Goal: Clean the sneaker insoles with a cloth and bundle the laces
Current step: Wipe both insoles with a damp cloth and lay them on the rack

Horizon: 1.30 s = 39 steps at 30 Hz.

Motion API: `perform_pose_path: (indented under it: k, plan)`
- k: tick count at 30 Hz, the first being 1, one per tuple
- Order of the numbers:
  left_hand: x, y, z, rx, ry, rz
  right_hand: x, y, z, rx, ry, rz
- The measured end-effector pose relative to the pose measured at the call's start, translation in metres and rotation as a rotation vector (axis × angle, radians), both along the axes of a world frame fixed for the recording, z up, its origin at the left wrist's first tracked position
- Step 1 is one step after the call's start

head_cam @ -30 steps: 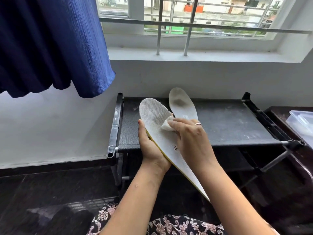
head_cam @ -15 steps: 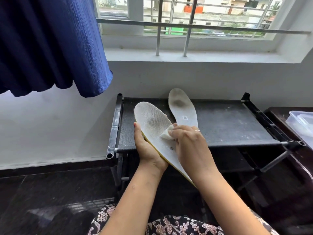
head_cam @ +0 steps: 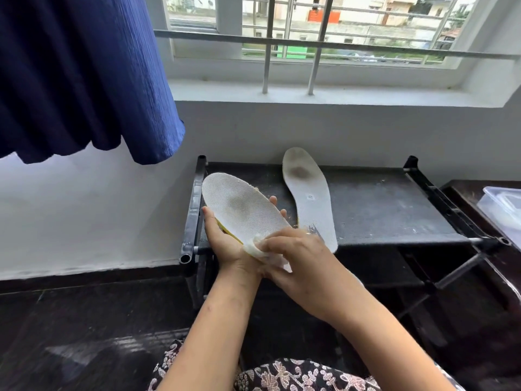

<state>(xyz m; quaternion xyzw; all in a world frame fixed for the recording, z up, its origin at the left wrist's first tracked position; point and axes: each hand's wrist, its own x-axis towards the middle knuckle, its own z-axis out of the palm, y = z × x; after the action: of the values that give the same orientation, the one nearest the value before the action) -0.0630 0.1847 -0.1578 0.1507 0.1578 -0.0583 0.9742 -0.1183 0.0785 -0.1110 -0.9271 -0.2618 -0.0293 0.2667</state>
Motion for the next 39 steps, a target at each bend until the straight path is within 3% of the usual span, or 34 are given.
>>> perform_pose_path:
  k: [3, 9, 15, 23, 34, 39]
  plan:
    - [-0.001, 0.000, 0.007, -0.058, -0.082, 0.075, -0.003, -0.002, 0.000, -0.038, -0.005, -0.018]
    - [-0.003, -0.001, 0.010, -0.011, -0.100, 0.048, -0.005, 0.006, -0.003, -0.085, -0.200, -0.052]
    - [-0.018, -0.018, 0.007, 0.137, -0.277, -0.353, 0.002, 0.010, 0.011, -0.003, -0.212, -0.138]
    - [-0.013, -0.022, -0.002, 0.139, -0.280, -0.284, 0.006, 0.005, 0.006, -0.045, -0.147, -0.096]
    - [-0.010, -0.029, 0.004, 0.044, -0.373, -0.194, 0.029, -0.003, -0.009, -0.112, -0.347, -0.417]
    - [-0.012, -0.021, 0.003, 0.058, -0.264, -0.221, 0.020, -0.001, -0.012, 0.038, -0.200, -0.291]
